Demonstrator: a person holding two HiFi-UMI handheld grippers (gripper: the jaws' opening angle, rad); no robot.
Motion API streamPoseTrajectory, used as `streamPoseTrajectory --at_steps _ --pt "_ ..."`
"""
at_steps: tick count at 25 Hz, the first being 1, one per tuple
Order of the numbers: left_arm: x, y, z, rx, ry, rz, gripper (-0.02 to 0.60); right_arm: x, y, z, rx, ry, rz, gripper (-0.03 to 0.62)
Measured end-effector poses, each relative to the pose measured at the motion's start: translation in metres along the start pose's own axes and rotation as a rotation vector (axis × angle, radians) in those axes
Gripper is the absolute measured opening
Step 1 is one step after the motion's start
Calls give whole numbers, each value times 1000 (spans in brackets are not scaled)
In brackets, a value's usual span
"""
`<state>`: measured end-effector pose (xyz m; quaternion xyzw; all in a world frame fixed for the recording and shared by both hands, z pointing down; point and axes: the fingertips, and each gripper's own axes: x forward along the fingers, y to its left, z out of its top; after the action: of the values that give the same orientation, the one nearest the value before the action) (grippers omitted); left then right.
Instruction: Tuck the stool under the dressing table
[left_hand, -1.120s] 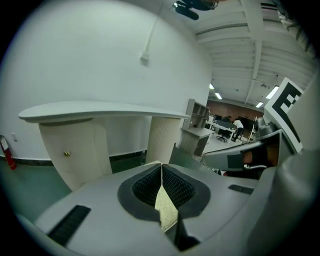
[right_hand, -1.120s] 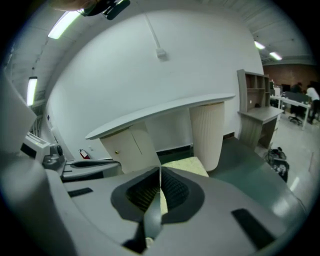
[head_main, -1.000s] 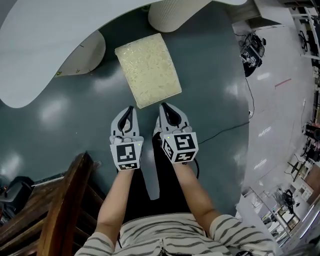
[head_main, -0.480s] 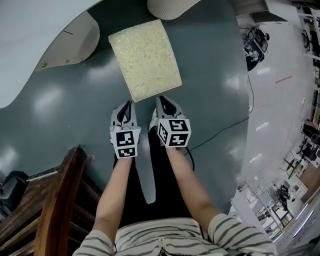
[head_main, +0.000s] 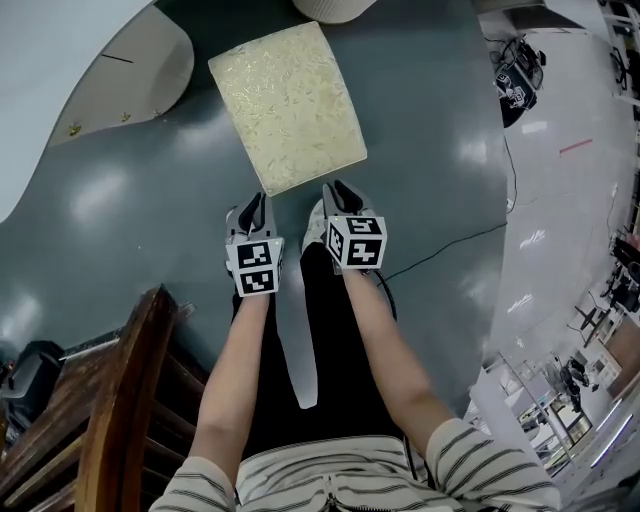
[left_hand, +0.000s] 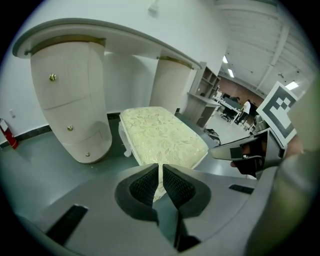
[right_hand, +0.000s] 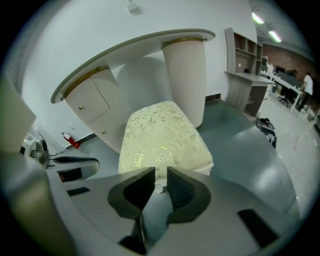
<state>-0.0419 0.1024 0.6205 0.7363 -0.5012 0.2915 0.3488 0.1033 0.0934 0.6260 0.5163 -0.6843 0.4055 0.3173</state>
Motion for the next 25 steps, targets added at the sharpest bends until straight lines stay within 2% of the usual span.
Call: streamPoseTrajectory --at_steps 3,11,20,25 --pt "10 0 -15 -7 35 4 8 4 -16 -10 11 9 -23 64" --pt "30 -4 -36 -51 100 -15 26 29 -25 -25 -25 64 -11 64" --pt "47 -10 -50 -60 162 -9 29 47 -27 -25 -38 90 10 64" --pt "50 -13 -54 -38 171 10 32 53 -23 -25 -104 104 24 64"
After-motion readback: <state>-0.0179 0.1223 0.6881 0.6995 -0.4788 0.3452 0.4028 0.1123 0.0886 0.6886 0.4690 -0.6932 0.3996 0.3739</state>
